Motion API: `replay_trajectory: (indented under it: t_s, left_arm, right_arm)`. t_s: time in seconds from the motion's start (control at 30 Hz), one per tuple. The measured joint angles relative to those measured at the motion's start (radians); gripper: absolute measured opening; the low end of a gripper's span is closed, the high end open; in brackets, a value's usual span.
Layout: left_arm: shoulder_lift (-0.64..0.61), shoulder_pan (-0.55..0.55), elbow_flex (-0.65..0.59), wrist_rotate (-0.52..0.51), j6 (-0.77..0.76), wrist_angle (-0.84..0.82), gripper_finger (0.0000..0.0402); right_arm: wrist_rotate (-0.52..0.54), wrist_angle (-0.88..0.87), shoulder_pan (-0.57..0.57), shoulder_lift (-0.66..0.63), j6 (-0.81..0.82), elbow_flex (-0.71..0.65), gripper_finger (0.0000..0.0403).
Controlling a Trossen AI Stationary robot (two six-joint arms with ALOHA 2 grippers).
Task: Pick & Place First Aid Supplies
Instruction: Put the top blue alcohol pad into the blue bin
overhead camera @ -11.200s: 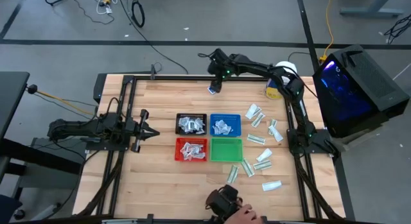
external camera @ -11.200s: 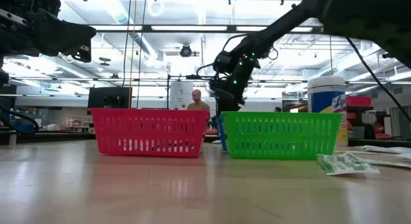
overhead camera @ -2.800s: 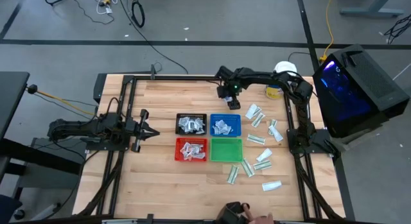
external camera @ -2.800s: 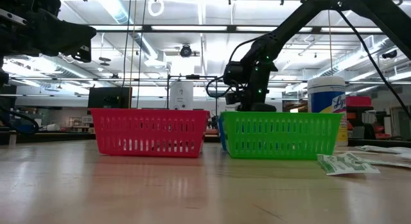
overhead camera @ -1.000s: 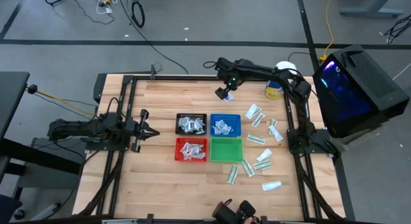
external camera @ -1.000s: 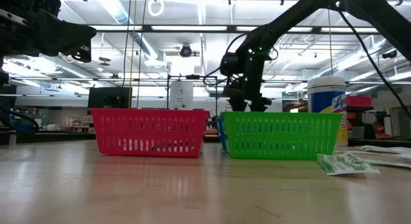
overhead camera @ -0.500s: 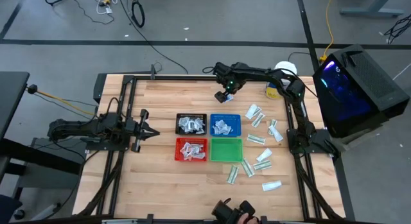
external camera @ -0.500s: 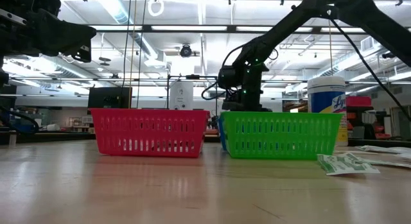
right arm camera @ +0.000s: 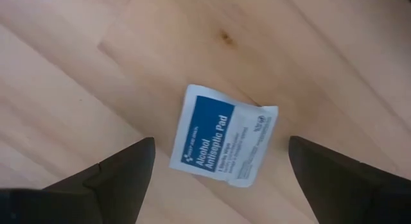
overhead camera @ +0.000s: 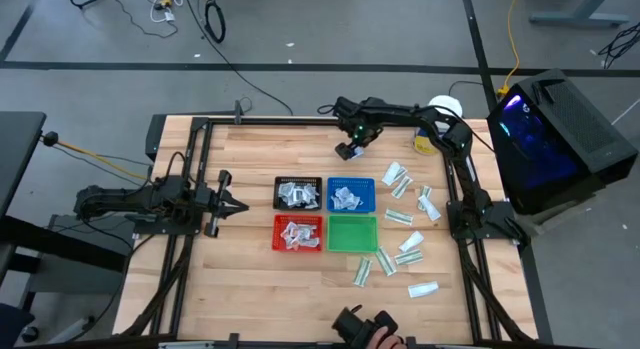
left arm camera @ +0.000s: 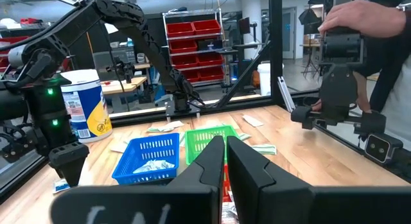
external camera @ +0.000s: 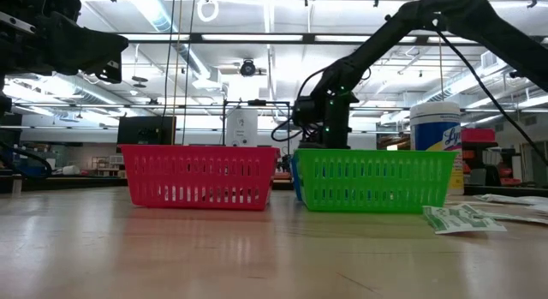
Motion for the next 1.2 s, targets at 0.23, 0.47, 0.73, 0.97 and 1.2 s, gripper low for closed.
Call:
replay_trajectory:
  t_s: [0.23, 0.47, 0.73, 0.97, 1.2]
  left_arm:
    - [0.000, 0.000, 0.000, 0.000, 0.000, 0.000, 0.0025]
    - [0.000, 0.000, 0.000, 0.000, 0.000, 0.000, 0.0025]
    - [0.000, 0.000, 0.000, 0.000, 0.000, 0.000, 0.0025]
    - [0.000, 0.000, 0.000, 0.000, 0.000, 0.000, 0.0025]
    - [0.000, 0.000, 0.000, 0.000, 0.000, 0.000, 0.0025]
  right_arm:
    - [-0.002, 0.005, 0.000, 0.000, -0.003, 0.000, 0.0335]
    - [0.000, 0.007, 0.000, 0.000, -0.005, 0.000, 0.0292]
    - [0.020, 0.008, 0.002, 0.009, -0.006, 0.000, 0.0266]
    - [0.028, 0.008, 0.003, 0.010, -0.009, 0.000, 0.0265]
    - [0.028, 0.008, 0.006, 0.010, -0.007, 0.000, 0.0265]
